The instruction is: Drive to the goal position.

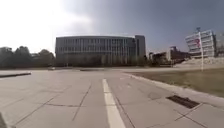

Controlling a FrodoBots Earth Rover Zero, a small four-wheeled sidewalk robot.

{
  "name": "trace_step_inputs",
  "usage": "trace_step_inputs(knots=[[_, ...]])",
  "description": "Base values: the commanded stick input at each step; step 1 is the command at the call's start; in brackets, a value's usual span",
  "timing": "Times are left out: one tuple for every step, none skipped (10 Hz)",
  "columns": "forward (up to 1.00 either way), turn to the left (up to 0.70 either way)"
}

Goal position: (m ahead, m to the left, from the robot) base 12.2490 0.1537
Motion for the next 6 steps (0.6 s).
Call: trace_step_inputs(knots=[[0.7,0.0],[0.7,0.0],[0.7,0.0],[0.7,0.0],[0.7,0.0],[0.7,0.0]])
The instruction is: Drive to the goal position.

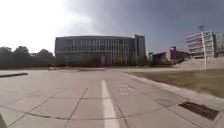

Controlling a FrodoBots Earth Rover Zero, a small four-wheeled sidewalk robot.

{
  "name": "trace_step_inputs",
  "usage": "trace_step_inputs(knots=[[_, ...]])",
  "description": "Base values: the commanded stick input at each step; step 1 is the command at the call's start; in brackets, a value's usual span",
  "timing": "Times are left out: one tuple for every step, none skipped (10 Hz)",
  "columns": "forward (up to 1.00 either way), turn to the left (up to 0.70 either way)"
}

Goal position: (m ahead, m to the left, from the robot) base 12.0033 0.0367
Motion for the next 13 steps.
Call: trace_step_inputs(knots=[[0.7,0.0],[0.7,0.0],[0.7,0.0],[0.7,0.0],[0.7,0.0],[0.7,0.0],[0.7,0.0],[0.7,0.0],[0.7,0.0],[0.7,0.0],[0.7,0.0],[0.7,0.0],[0.7,0.0]])
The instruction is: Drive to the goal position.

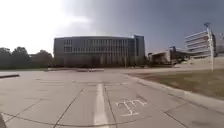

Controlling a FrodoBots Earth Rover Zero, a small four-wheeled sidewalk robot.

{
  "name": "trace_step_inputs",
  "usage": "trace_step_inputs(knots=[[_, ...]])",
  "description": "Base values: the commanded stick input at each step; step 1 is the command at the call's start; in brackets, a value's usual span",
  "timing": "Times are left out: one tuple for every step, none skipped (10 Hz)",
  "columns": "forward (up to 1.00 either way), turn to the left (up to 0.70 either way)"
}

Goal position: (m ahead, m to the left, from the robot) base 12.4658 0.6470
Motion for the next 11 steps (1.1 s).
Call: trace_step_inputs(knots=[[0.7,0.0],[0.7,0.0],[0.7,0.0],[0.7,0.0],[0.7,0.0],[0.7,0.0],[0.7,0.0],[0.7,0.0],[0.7,0.0],[0.7,0.0],[0.7,0.0]])
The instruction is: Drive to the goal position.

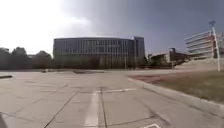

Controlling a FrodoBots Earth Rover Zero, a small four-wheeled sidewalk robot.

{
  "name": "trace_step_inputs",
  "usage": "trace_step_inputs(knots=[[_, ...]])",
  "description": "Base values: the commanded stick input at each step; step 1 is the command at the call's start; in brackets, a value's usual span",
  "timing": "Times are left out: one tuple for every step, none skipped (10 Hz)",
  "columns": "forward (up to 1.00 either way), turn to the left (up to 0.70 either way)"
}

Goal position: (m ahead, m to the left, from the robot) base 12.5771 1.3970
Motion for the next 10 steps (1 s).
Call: trace_step_inputs(knots=[[0.7,0.0],[0.7,0.0],[0.7,0.0],[0.7,0.0],[0.7,0.0],[0.7,0.0],[0.7,0.0],[0.7,0.0],[0.7,0.0],[0.7,0.0]])
